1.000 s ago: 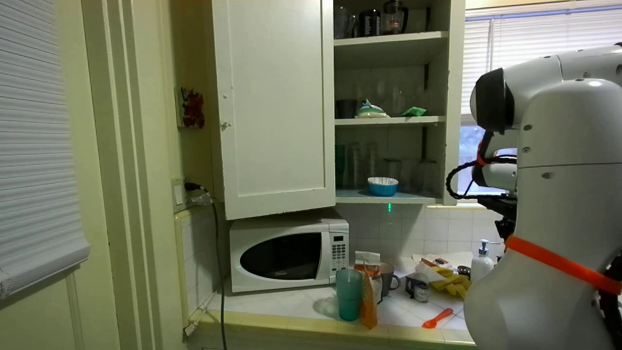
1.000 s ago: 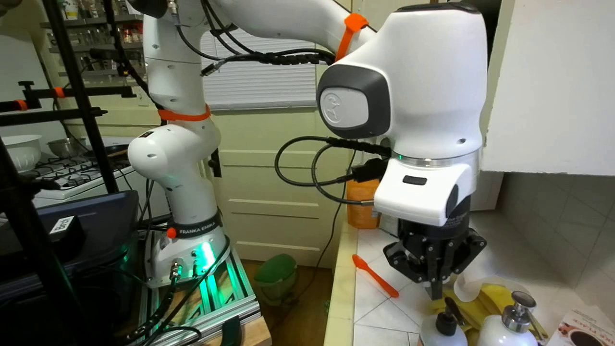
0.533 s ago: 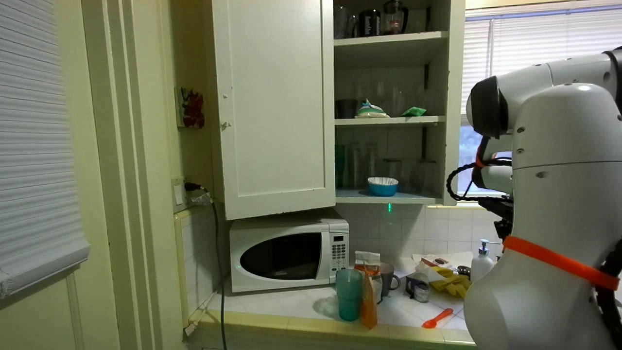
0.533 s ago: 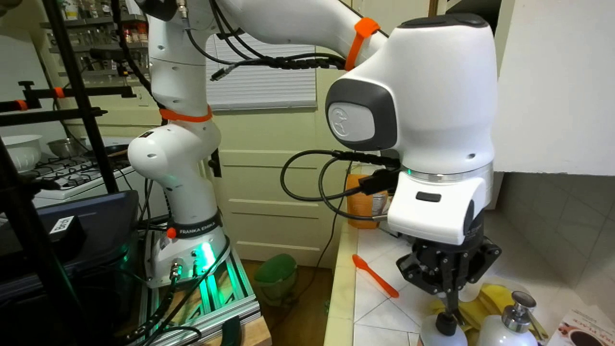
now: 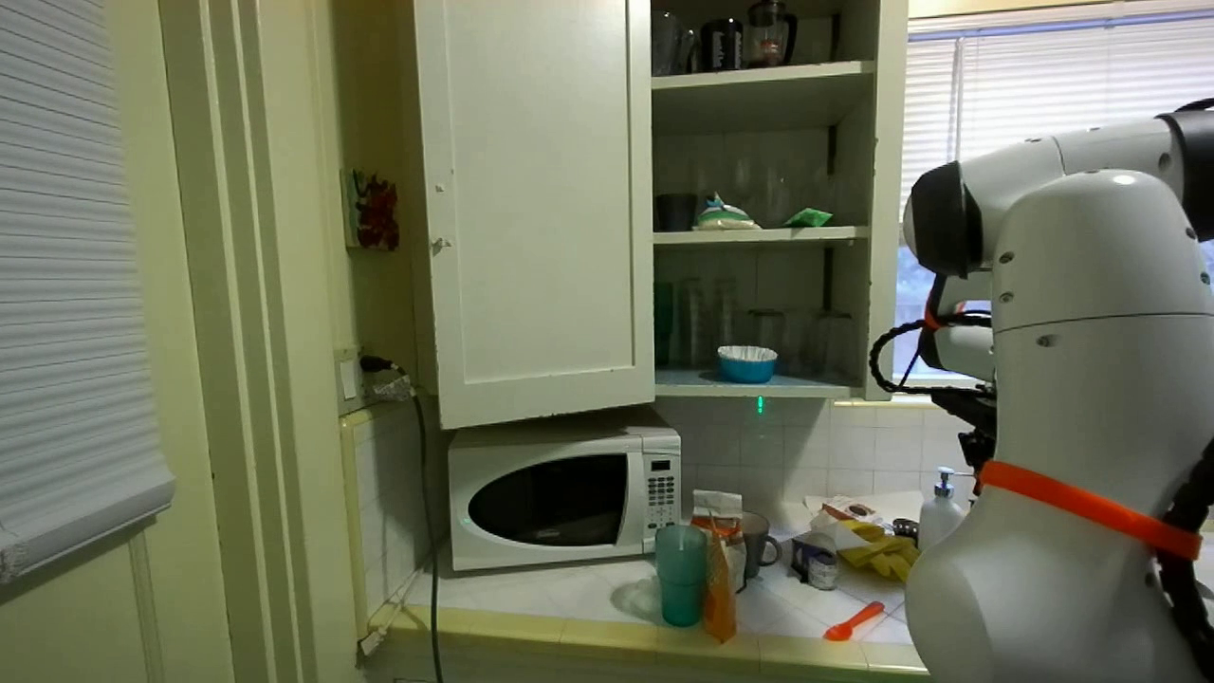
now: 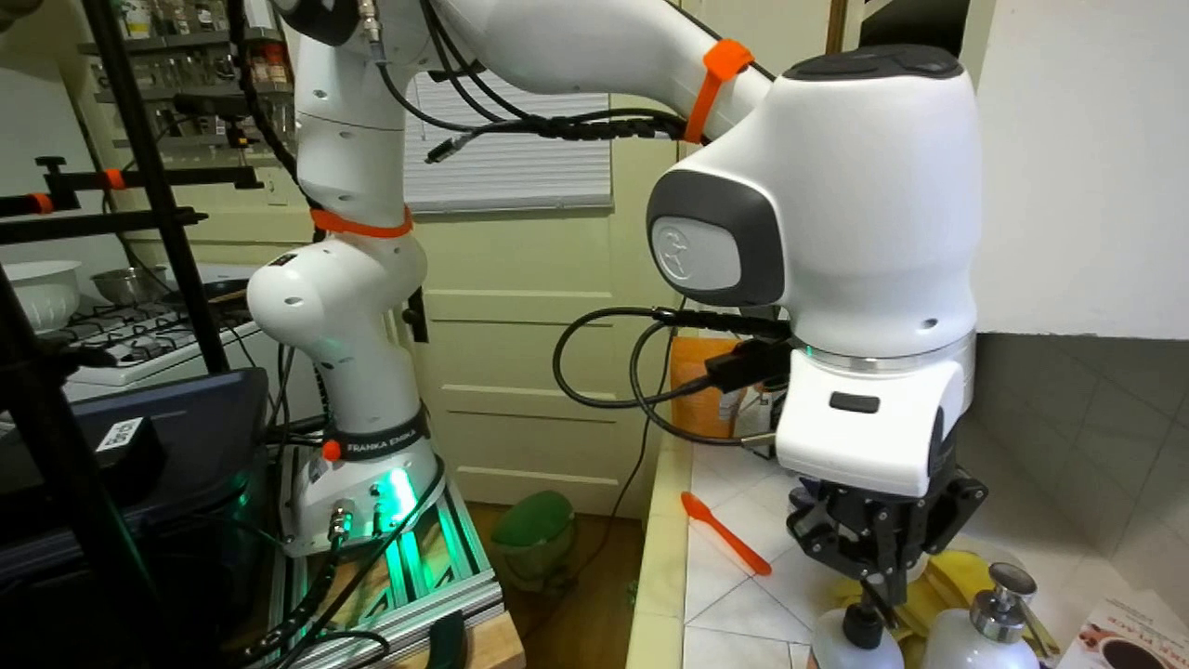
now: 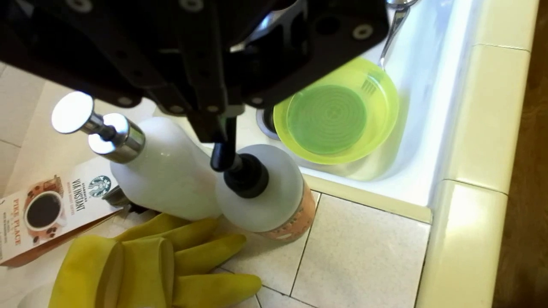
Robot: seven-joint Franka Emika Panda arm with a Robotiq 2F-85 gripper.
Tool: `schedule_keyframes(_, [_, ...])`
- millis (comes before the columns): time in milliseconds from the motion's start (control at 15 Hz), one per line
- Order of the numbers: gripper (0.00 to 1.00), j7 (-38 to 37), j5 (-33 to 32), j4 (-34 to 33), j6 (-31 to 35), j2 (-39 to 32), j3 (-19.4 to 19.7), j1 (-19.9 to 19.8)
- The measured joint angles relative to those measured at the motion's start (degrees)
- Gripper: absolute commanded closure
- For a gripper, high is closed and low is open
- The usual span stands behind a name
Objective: Press the top of the bottle closest to you
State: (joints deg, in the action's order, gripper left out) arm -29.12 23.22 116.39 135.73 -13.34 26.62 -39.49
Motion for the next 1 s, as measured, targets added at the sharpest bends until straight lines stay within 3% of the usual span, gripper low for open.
schedule_keyframes(1000, [1.0, 0.6, 0.3, -0.9, -0.2, -1.0, -0.1, 0.1])
